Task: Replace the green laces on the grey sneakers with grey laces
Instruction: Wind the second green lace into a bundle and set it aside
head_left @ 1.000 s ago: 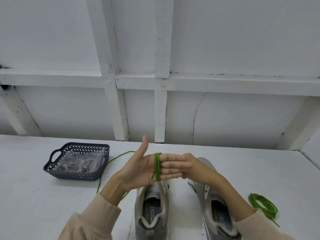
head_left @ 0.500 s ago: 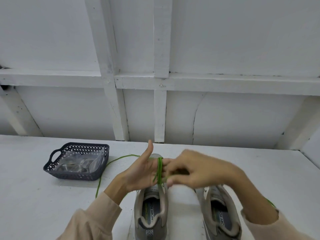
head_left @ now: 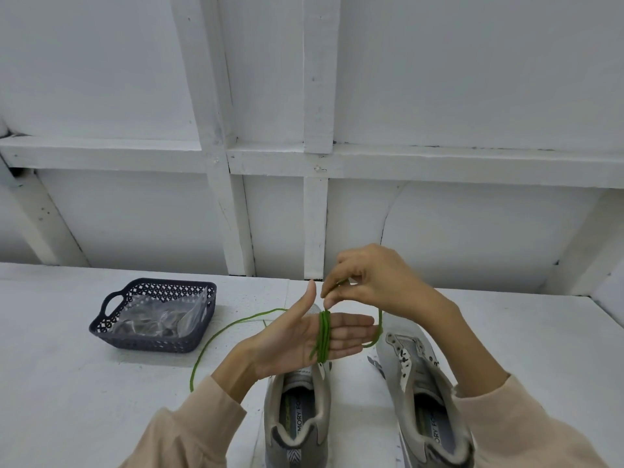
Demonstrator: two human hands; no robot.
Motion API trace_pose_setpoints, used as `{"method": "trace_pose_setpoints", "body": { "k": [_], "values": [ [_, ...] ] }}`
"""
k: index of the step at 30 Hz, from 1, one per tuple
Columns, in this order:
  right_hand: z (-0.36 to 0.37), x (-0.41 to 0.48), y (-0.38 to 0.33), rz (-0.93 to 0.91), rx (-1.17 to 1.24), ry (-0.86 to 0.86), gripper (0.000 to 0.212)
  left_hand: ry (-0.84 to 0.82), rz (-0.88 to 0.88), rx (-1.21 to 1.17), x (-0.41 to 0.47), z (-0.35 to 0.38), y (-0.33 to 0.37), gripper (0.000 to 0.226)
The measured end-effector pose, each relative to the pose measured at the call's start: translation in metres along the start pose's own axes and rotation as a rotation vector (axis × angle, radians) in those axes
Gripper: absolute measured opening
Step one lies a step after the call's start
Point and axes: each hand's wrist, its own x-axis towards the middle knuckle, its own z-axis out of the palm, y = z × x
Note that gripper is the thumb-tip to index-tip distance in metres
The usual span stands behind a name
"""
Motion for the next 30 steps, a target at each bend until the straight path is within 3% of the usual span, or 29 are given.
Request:
{"method": "trace_pose_setpoints", "body": {
  "k": [5, 12, 16, 21, 24, 28, 30],
  "values": [
    [0.004, 0.002, 0.008, -0.034, 0.160, 0.038, 0.011, 0.007, 0.021, 0.022, -0.001, 0.003, 0.004, 0.095],
    [0.006, 0.003, 0.015, -0.032, -0.113, 0.068, 0.025, 0.013, -0.002, 0.115, 0.000, 0.005, 0.001, 0.097],
    [0.014, 0.002, 0.018, -0.021, 0.040, 0.050, 0.022, -0.051, -0.008, 0.116, 0.001, 0.006, 0.001, 0.097],
    [0.021, -0.008, 0.018, 0.056, 0.350, -0.112, 0.006, -0.170, 0.036, 0.064, -0.004, 0.009, 0.007, 0.103],
    [0.040, -0.019, 0.017, 0.171, 0.461, -0.179, 0.027, -0.188, 0.132, -0.032, -0.006, 0.009, 0.014, 0.103],
    [0.068, -0.039, 0.005, 0.215, 0.483, -0.230, 0.008, -0.176, 0.243, -0.135, -0.006, 0.005, 0.025, 0.100],
    [0.074, -0.049, -0.005, 0.167, 0.551, -0.265, 0.019, -0.124, 0.255, -0.124, -0.006, -0.001, 0.027, 0.098]
  ]
}}
